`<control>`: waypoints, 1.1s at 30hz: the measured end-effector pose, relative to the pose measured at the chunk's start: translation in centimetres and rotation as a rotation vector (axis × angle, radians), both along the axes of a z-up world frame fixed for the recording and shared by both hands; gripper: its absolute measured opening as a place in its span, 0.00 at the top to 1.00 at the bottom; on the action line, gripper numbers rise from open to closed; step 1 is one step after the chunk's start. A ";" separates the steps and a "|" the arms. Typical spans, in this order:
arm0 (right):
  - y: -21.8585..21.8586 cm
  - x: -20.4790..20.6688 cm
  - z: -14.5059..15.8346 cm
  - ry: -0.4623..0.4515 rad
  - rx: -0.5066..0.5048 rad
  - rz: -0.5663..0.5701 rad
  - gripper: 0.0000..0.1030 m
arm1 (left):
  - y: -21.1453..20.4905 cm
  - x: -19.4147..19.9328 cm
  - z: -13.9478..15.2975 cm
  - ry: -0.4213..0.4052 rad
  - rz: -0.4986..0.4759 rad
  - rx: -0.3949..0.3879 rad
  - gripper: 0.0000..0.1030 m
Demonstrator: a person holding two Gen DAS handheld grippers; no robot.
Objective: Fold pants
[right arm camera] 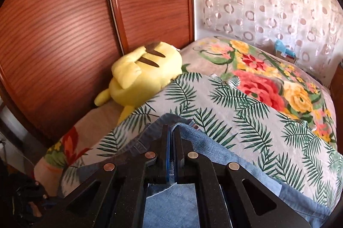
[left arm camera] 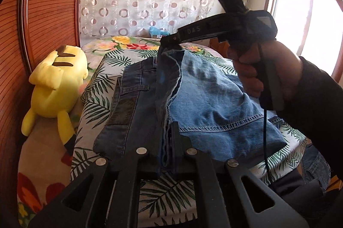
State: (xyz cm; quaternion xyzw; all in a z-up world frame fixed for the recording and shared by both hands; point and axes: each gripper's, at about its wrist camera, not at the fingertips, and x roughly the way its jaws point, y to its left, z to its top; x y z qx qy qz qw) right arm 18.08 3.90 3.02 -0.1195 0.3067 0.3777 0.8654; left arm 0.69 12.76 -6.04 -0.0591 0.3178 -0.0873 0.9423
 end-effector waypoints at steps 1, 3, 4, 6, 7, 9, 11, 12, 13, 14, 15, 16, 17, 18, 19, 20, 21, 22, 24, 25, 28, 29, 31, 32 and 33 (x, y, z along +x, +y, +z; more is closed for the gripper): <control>0.3 -0.1 -0.1 0.003 -0.004 0.002 0.98 | 0.0 0.0 -0.1 0.004 0.002 -0.004 0.94; 0.9 -0.2 -0.4 -0.001 -0.019 0.007 0.98 | 0.0 0.1 -0.1 0.009 0.007 -0.001 0.94; 1.1 -0.2 -0.5 -0.003 -0.024 0.007 0.98 | 0.1 0.1 -0.1 0.010 0.010 -0.002 0.94; 1.3 -0.1 -0.6 -0.002 -0.019 0.009 0.98 | 0.1 0.1 -0.1 0.013 0.011 -0.006 0.94; 1.3 0.0 -0.5 -0.002 -0.014 0.005 0.98 | 0.1 0.1 -0.1 0.017 0.013 -0.007 0.93; 1.2 0.2 -0.4 0.008 0.007 0.009 0.98 | 0.2 0.2 -0.1 0.023 0.024 -0.002 0.84; 1.0 0.2 -0.3 0.012 0.014 0.000 0.94 | 0.4 0.3 -0.1 0.027 0.031 -0.005 0.78; 0.8 0.2 -0.4 0.003 0.018 -0.006 0.93 | 0.5 0.3 -0.2 0.029 0.031 -0.010 0.74; 0.6 0.1 -0.3 -0.001 0.026 -0.006 0.90 | 0.7 0.4 -0.2 0.032 0.031 -0.016 0.72; 0.3 -0.1 -0.2 -0.002 0.036 -0.003 0.87 | 0.8 0.4 -0.2 0.032 0.032 -0.020 0.69; -0.2 -0.3 0.0 -0.008 0.046 -0.003 0.84 | 0.8 0.5 -0.2 0.034 0.031 -0.024 0.68; -0.7 -0.5 0.0 -0.019 0.049 -0.006 0.78 | 0.8 0.5 -0.3 0.041 0.029 -0.024 0.67; -1.2 -0.7 0.0 -0.034 0.049 -0.014 0.69 | 0.7 0.6 -0.3 0.049 0.029 -0.021 0.62; -2.0 -1.0 0.1 -0.049 0.049 -0.021 0.65 | 0.6 0.7 -0.3 0.054 0.027 -0.017 0.62; -2.7 -1.2 0.0 -0.058 0.052 -0.027 0.62 | 0.4 0.7 -0.3 0.050 0.025 -0.012 0.61; -3.6 -1.5 -0.1 -0.061 0.057 -0.033 0.62 | 0.3 0.7 -0.3 0.048 0.025 -0.007 0.61; -4.7 -1.7 -0.3 -0.061 0.062 -0.044 0.62 | 0.2 0.8 -0.3 0.047 0.027 0.000 0.61; -5.7 -2.0 -0.5 -0.060 0.066 -0.052 0.62 | 0.1 0.9 -0.4 0.049 0.030 0.004 0.61; -8.1 -2.7 -1.4 -0.061 0.065 -0.071 0.62 | 0.1 1.2 -0.6 0.055 0.037 0.006 0.61; -9.2 -3.0 -1.7 -0.060 0.065 -0.078 0.62 | 0.1 1.4 -0.8 0.058 0.041 0.006 0.61; -12.6 -4.0 -3.3 -0.051 0.043 -0.121 0.62 | 0.3 1.9 -1.4 0.065 0.049 0.010 0.61; -13.5 -4.3 -3.9 -0.047 0.031 -0.137 0.62 | 0.3 2.0 -1.6 0.069 0.051 0.009 0.61; -15.1 -4.9 -5.2 -0.045 0.001 -0.167 0.62 | 0.6 2.2 -2.3 0.088 0.057 0.001 0.61; -15.7 -5.1 -5.7 -0.040 -0.009 -0.174 0.62 | 0.6 2.3 -2.5 0.093 0.059 -0.001 0.61; -16.3 -5.4 -6.3 -0.033 -0.018 -0.181 0.62 | 0.6 2.4 -2.7 0.098 0.058 -0.004 0.61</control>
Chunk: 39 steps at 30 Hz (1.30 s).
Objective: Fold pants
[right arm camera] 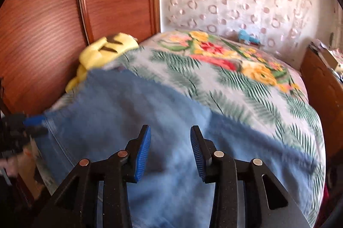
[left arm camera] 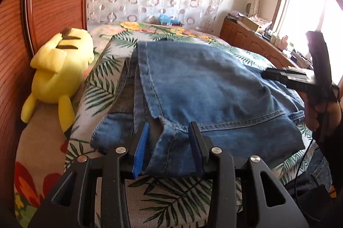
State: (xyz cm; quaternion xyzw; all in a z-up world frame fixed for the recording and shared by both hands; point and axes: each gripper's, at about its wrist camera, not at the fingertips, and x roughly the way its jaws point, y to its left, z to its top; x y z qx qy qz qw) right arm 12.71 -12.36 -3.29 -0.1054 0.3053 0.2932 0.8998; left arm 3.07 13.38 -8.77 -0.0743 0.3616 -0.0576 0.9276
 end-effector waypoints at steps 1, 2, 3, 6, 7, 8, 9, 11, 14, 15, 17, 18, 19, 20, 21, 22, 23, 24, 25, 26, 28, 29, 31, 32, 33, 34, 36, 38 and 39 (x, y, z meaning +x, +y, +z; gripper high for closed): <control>-0.5 -0.2 -0.6 0.008 -0.008 -0.010 0.62 | 0.0 0.1 -0.3 0.004 -0.002 -0.003 0.61; -0.8 -0.3 -1.2 0.016 -0.013 -0.021 0.62 | 0.0 0.1 -0.4 0.005 -0.002 -0.002 0.63; -1.1 -0.3 -1.7 0.026 -0.014 -0.030 0.62 | 0.0 0.1 -0.5 0.005 -0.001 -0.001 0.68; -1.8 0.0 -3.1 0.071 0.006 -0.055 0.62 | -0.2 0.2 -0.7 0.010 -0.013 -0.004 0.79; -1.9 0.0 -3.4 0.080 0.010 -0.061 0.62 | -0.4 0.0 -0.7 0.009 -0.018 -0.003 0.80; -2.0 0.0 -3.5 0.085 0.015 -0.065 0.62 | -0.6 -0.1 -0.6 0.004 -0.017 0.005 0.82; -2.2 -0.2 -3.6 0.090 0.024 -0.069 0.62 | -0.6 -0.2 -0.5 0.000 -0.016 0.012 0.84; -2.5 -0.8 -3.3 0.096 0.044 -0.071 0.62 | -0.5 -0.1 -0.5 0.001 -0.013 0.006 0.84; -3.8 -2.2 -2.7 0.110 0.060 -0.065 0.62 | -0.4 -0.2 -0.8 0.006 -0.009 0.004 0.84; -4.1 -3.0 -2.5 0.108 0.059 -0.061 0.62 | -0.3 -0.1 -0.9 0.007 -0.008 0.002 0.84; -4.8 -4.3 -2.1 0.107 0.062 -0.045 0.62 | -0.3 -0.1 -1.0 0.007 -0.004 -0.005 0.84; -5.1 -4.9 -2.0 0.111 0.066 -0.034 0.62 | -0.2 -0.1 -1.0 0.008 -0.002 -0.007 0.84; -5.1 -5.2 -1.9 0.115 0.071 -0.022 0.62 | -0.2 -0.1 -1.1 0.009 0.000 -0.007 0.84; -5.2 -5.7 -1.9 0.121 0.075 -0.008 0.62 | -0.3 0.0 -1.1 0.010 0.000 -0.005 0.84; -5.2 -6.1 -2.0 0.129 0.078 0.003 0.62 | -0.3 0.0 -1.2 0.012 0.001 -0.004 0.84; -5.2 -6.4 -2.1 0.137 0.081 0.015 0.62 | -0.3 0.0 -1.3 0.013 0.002 -0.003 0.84; -5.2 -6.7 -2.2 0.145 0.086 0.028 0.62 | -0.3 0.0 -1.3 0.015 0.002 -0.002 0.84; -5.0 -6.8 -2.3 0.152 0.088 0.037 0.62 | -0.4 0.0 -1.4 0.016 0.002 0.000 0.84; -4.8 -6.8 -2.4 0.160 0.086 0.044 0.70 | -0.3 0.1 -1.4 0.017 0.002 -0.001 0.84; -4.7 -6.9 -2.6 0.166 0.081 0.051 0.72 | -0.4 0.1 -1.4 0.017 0.002 -0.002 0.84; -4.7 -6.8 -2.8 0.176 0.075 0.061 0.82 | -0.4 0.0 -1.4 0.017 0.002 -0.002 0.84; -4.7 -6.8 -2.9 0.181 0.072 0.069 0.89 | -0.4 0.0 -1.4 0.017 0.003 -0.002 0.84; -4.7 -7.0 -2.8 0.175 0.063 0.077 0.96 | -0.3 0.1 -1.4 0.017 0.003 -0.004 0.84; -4.8 -7.2 -2.6 0.171 0.059 0.082 0.98 | -0.3 0.0 -1.3 0.017 0.004 -0.007 0.84; -4.9 -7.4 -2.4 0.160 0.059 0.085 0.99 | -0.3 0.0 -1.3 0.017 0.006 -0.009 0.84; -5.0 -7.7 -2.1 0.150 0.059 0.086 1.00 | -0.3 0.0 -1.4 0.016 0.006 -0.010 0.84; -5.5 -8.7 -1.6 0.132 0.063 0.104 1.00 | -0.3 0.0 -1.4 0.016 0.005 -0.009 0.84; -5.8 -9.4 -1.5 0.129 0.063 0.122 1.00 | -0.3 0.0 -1.4 0.017 0.005 -0.011 0.84; -5.4 -9.7 -1.7 0.124 0.060 0.116 1.00 | -0.3 0.0 -1.4 0.017 0.006 -0.012 0.84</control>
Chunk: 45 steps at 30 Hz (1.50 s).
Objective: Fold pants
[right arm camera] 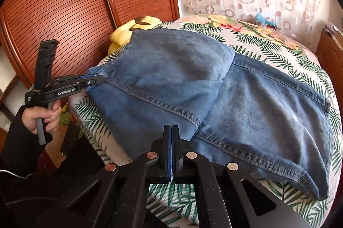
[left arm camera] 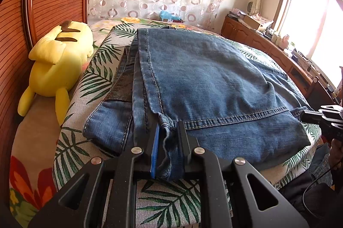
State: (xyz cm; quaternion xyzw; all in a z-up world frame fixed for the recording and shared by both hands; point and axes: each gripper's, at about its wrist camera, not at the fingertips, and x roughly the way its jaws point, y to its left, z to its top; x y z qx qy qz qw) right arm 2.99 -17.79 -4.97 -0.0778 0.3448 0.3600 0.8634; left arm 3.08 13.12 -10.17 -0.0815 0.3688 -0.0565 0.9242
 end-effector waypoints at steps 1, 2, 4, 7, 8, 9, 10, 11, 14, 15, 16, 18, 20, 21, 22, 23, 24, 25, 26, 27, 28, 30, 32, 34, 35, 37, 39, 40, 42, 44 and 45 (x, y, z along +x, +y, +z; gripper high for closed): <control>-0.2 0.1 -0.1 -0.005 -0.006 -0.010 1.00 | 0.0 0.0 0.0 0.000 0.000 -0.001 0.84; -0.3 0.1 -0.1 -0.012 -0.013 -0.023 1.00 | 0.0 0.0 0.0 0.000 0.001 -0.002 0.84; -0.5 0.9 -0.1 -0.003 -0.001 -0.042 1.00 | 0.0 -0.1 0.0 -0.001 0.002 -0.002 0.84; 0.4 1.6 0.1 -0.014 -0.017 -0.080 0.88 | 0.1 -0.1 0.0 -0.001 0.001 -0.003 0.84; 0.6 1.9 -0.1 -0.007 -0.015 -0.083 0.83 | 0.0 -0.1 -0.1 -0.001 0.001 -0.003 0.84; 0.8 2.1 -0.4 0.006 -0.007 -0.082 0.81 | 0.0 -0.1 -0.1 -0.001 0.001 -0.002 0.84; 1.0 2.4 -0.7 0.019 -0.007 -0.084 0.78 | 0.0 -0.1 -0.1 -0.001 0.001 -0.002 0.84; 1.3 2.5 -1.0 0.023 -0.015 -0.087 0.77 | 0.0 -0.1 -0.1 -0.001 0.001 -0.003 0.84; 1.9 3.1 -1.8 0.054 -0.012 -0.088 0.76 | 0.0 -0.1 -0.1 -0.001 0.001 -0.001 0.84; 2.0 3.2 -1.9 0.064 -0.008 -0.089 0.76 | 0.1 -0.1 -0.1 -0.001 0.001 -0.001 0.84; 2.0 3.4 -2.0 0.072 -0.002 -0.090 0.76 | 0.1 -0.1 -0.1 -0.001 0.001 -0.003 0.84; 2.0 3.7 -2.0 0.093 0.016 -0.081 0.78 | 0.0 -0.1 -0.2 -0.001 0.001 -0.002 0.84; 1.9 4.0 -2.0 0.109 0.028 -0.070 0.90 | 0.0 -0.1 -0.2 -0.001 0.001 -0.002 0.84; 1.7 4.2 -1.9 0.115 0.036 -0.063 0.91 | 0.0 -0.1 -0.2 -0.001 0.001 -0.002 0.84; 1.7 4.2 -1.9 0.113 0.037 -0.060 0.93 | 0.0 -0.1 -0.2 -0.001 0.002 -0.002 0.84; 1.7 4.1 -1.9 0.107 0.036 -0.054 0.94 | 0.0 -0.1 -0.2 -0.001 0.001 -0.002 0.84; 1.7 4.1 -1.8 0.101 0.040 -0.053 0.95 | 0.0 -0.1 -0.2 0.000 0.002 -0.002 0.84; 1.4 3.7 -1.7 0.094 0.046 -0.057 0.95 | 0.0 -0.1 -0.2 -0.001 0.002 -0.004 0.84; 1.2 3.5 -1.6 0.088 0.051 -0.061 0.95 | 0.0 -0.2 -0.2 -0.002 0.002 -0.004 0.84; 0.9 3.1 -1.3 0.079 0.055 -0.067 0.95 | -0.1 -0.2 -0.3 -0.004 0.000 -0.003 0.84; 0.6 2.5 -0.9 0.068 0.066 -0.069 0.95 | -0.2 -0.3 -0.3 -0.006 0.000 -0.001 0.84; 0.2 0.9 -0.1 0.033 0.079 -0.063 0.96 | -0.3 -0.3 -0.4 -0.007 0.002 -0.001 0.84; -0.1 -0.1 -0.2 0.027 0.070 -0.056 0.96 | -0.2 -0.4 -0.5 -0.008 0.004 -0.006 0.84; 0.0 0.0 -1.6 0.047 0.017 -0.049 0.96 | -0.2 -0.4 -0.5 -0.009 0.005 -0.007 0.84; -0.1 0.3 -2.0 0.054 0.009 -0.056 0.96 | -0.2 -0.3 -0.5 -0.008 0.005 -0.009 0.84; -0.3 0.9 -2.0 0.056 0.018 -0.058 0.94 | -0.2 -0.3 -0.5 -0.007 0.005 -0.006 0.84; -0.3 1.6 -1.5 0.032 0.011 -0.080 0.86 | -0.2 -0.3 -0.4 -0.004 0.006 -0.005 0.84; -0.5 2.0 -1.3 0.023 0.014 -0.093 0.80 | -0.2 -0.3 -0.5 -0.005 0.006 -0.006 0.84; -0.7 3.2 -0.8 0.027 0.040 -0.117 0.75 | -0.1 -0.3 -0.4 -0.008 0.007 -0.008 0.84; -0.9 4.8 -0.4 0.003 0.054 -0.147 0.66 | -0.1 -0.4 -0.4 -0.008 0.009 -0.008 0.84; -0.7 5.7 -0.3 -0.007 0.056 -0.161 0.65 | -0.1 -0.4 -0.4 -0.009 0.010 -0.007 0.84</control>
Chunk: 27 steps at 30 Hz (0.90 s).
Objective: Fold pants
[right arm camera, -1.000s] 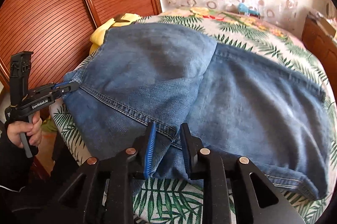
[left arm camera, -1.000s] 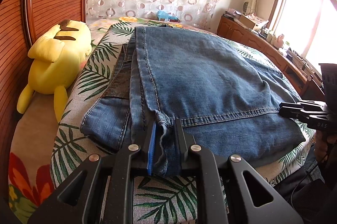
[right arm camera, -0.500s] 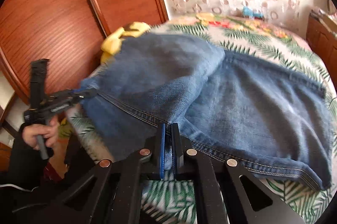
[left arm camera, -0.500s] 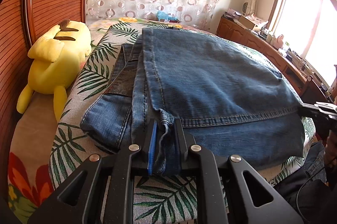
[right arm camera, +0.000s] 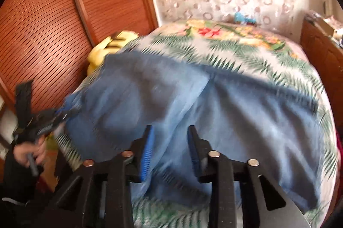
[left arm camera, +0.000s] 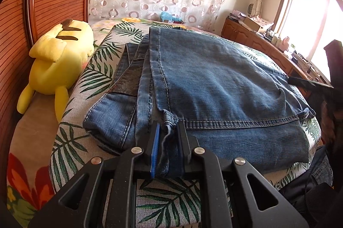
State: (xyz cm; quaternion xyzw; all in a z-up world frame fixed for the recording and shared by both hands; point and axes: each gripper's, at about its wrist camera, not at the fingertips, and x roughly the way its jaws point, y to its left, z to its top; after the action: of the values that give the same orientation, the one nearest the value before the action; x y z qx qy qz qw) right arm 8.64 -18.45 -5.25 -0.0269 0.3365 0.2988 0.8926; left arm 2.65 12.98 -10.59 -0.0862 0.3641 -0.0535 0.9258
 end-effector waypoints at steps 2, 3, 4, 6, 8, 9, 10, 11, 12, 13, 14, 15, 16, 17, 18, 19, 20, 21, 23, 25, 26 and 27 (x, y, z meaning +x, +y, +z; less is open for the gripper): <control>0.3 2.6 -0.3 0.021 0.013 -0.026 0.65 | 0.0 0.0 0.0 -0.001 0.000 0.002 0.84; 0.7 4.0 -0.6 0.030 0.018 -0.037 0.65 | 0.0 0.0 0.0 -0.001 0.000 0.000 0.84; 1.1 5.4 -1.0 0.036 0.010 -0.048 0.65 | 0.0 0.0 -0.1 0.000 0.000 0.000 0.84; 1.9 8.2 -2.1 0.071 0.007 -0.074 0.65 | -0.1 0.0 0.0 0.001 -0.002 -0.001 0.84; 2.7 10.5 -3.2 0.132 0.018 -0.089 0.65 | -0.1 -0.1 -0.1 0.000 -0.004 -0.001 0.84; 3.3 11.4 -3.5 0.157 0.026 -0.085 0.65 | -0.1 -0.1 -0.1 -0.001 -0.004 -0.003 0.84; 3.7 12.0 -3.8 0.171 0.028 -0.084 0.65 | -0.1 -0.1 -0.1 -0.002 -0.006 -0.004 0.84; 3.9 12.5 -3.9 0.178 0.027 -0.089 0.65 | 0.0 -0.1 -0.1 -0.002 -0.007 -0.006 0.84; 4.2 12.7 -3.9 0.183 0.028 -0.083 0.65 | 0.0 -0.2 -0.2 -0.003 -0.007 -0.010 0.84; 4.6 12.9 -3.9 0.185 0.026 -0.075 0.65 | 0.0 -0.2 -0.2 -0.003 -0.008 -0.010 0.84; 4.9 13.1 -3.7 0.182 0.018 -0.073 0.65 | 0.1 -0.2 -0.2 -0.004 -0.009 -0.011 0.84; 5.1 13.1 -3.7 0.177 0.003 -0.081 0.67 | 0.2 -0.2 -0.2 -0.005 -0.009 -0.010 0.84; 5.3 13.7 -3.7 0.171 -0.001 -0.082 0.80 | 0.2 -0.1 -0.3 -0.004 -0.009 -0.011 0.84; 5.5 13.7 -3.6 0.162 -0.004 -0.077 0.86 | 0.2 -0.1 -0.3 -0.004 -0.010 -0.010 0.84; 5.4 13.9 -3.2 0.147 -0.017 -0.075 0.87 | 0.2 -0.1 -0.3 -0.005 -0.010 -0.010 0.84; 5.5 13.3 -2.6 0.106 -0.037 -0.067 0.96 | 0.2 -0.2 -0.3 -0.006 -0.011 -0.011 0.84; 5.7 12.8 -2.0 0.055 -0.059 -0.060 0.98 | 0.3 -0.1 -0.3 -0.006 -0.011 -0.012 0.84; 5.9 12.5 -1.5 0.028 -0.070 -0.054 0.99 | 0.3 -0.1 -0.3 -0.006 -0.011 -0.013 0.84; 6.2 11.9 -0.4 -0.008 -0.077 -0.038 1.00 | 0.3 -0.1 -0.3 -0.007 -0.011 -0.014 0.84; 6.5 11.6 0.2 -0.023 -0.103 -0.045 1.00 | 0.4 -0.1 -0.3 -0.007 -0.011 -0.014 0.84; 6.5 11.5 0.3 -0.012 -0.104 -0.048 1.00 | 0.3 -0.1 -0.3 -0.007 -0.011 -0.014 0.84; 6.4 11.6 0.1 0.000 -0.103 -0.046 1.00 | 0.3 -0.1 -0.3 -0.007 -0.012 -0.014 0.84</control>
State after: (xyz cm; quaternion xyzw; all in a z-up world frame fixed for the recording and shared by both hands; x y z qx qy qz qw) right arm 20.26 -12.02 -5.11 -0.0652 0.3520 0.2602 0.8967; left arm 2.56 13.31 -10.94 -0.0902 0.3608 -0.0621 0.9262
